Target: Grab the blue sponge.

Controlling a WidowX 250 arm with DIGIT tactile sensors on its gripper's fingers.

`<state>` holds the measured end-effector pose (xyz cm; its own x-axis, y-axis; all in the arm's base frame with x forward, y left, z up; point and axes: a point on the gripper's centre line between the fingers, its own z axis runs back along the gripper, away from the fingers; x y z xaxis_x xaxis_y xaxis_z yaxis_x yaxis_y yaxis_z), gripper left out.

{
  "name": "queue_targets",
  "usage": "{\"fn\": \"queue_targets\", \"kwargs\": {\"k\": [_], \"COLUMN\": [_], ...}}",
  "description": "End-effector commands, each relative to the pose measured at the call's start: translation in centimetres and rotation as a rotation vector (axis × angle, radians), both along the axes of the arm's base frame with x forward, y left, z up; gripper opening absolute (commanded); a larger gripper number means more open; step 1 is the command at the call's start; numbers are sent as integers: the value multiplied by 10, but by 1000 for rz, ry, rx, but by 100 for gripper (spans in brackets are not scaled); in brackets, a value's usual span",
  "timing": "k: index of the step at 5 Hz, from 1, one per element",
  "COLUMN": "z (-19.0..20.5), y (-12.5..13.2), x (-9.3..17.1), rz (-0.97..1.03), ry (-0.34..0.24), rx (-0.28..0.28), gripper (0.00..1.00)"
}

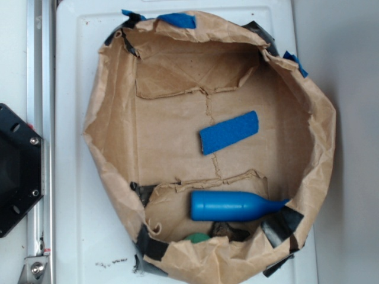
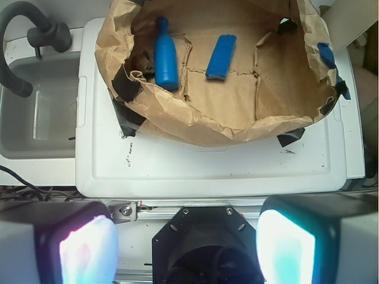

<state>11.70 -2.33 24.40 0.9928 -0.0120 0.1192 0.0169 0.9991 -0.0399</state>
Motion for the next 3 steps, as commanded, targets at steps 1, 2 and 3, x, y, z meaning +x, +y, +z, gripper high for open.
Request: {"fn": "queue_targets", "kwargs": {"k": [1,2,3], "z": [0,-3,-11], "y": [0,2,6], "x": [0,31,49], "rz": [0,28,57], "ry": [0,-22,-10], "rx": [0,0,14], "gripper": [100,100,100]}}
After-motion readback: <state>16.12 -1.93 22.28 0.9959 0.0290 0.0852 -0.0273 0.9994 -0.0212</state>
